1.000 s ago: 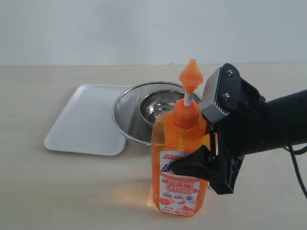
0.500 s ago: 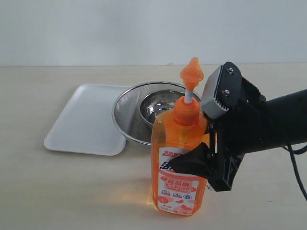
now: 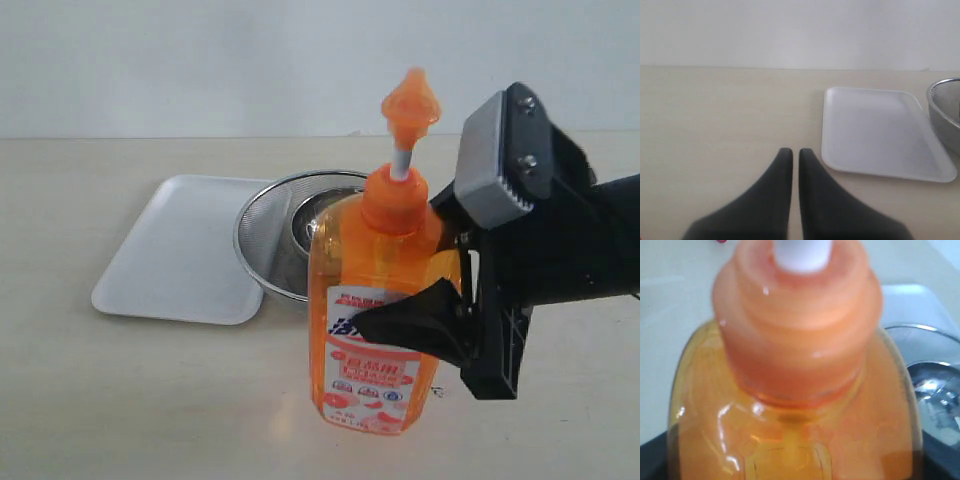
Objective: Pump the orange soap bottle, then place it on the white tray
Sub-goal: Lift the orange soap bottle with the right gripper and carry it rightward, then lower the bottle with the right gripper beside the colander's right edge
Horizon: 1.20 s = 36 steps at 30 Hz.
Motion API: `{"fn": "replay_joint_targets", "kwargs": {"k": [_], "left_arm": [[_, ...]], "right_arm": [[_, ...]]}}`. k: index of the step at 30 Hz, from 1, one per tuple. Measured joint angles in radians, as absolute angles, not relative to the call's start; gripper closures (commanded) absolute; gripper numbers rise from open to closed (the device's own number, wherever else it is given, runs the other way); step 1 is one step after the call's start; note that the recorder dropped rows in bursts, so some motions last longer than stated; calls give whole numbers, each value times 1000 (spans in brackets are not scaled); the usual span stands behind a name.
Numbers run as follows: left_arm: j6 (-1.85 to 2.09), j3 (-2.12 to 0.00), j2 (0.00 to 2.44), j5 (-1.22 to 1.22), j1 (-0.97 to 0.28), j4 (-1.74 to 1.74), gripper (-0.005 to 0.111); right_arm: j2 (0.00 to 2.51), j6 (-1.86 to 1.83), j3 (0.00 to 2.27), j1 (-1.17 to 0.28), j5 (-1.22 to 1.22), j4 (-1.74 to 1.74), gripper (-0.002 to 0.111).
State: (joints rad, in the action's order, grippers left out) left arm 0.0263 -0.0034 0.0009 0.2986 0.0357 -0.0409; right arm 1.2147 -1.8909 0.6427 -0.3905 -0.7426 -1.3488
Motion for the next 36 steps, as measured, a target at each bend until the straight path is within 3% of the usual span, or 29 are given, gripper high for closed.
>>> {"fn": "replay_joint_targets", "kwargs": {"k": [16, 27, 36], "left_arm": [[26, -3, 1, 299, 36, -41, 102], [26, -3, 1, 299, 36, -41, 102], [26, -3, 1, 299, 36, -41, 102]], "right_arm": [[810, -1689, 643, -390, -333, -1354, 108], [821, -1561, 643, -390, 110, -1377, 108], [972, -1514, 643, -390, 268, -1389, 108]]}}
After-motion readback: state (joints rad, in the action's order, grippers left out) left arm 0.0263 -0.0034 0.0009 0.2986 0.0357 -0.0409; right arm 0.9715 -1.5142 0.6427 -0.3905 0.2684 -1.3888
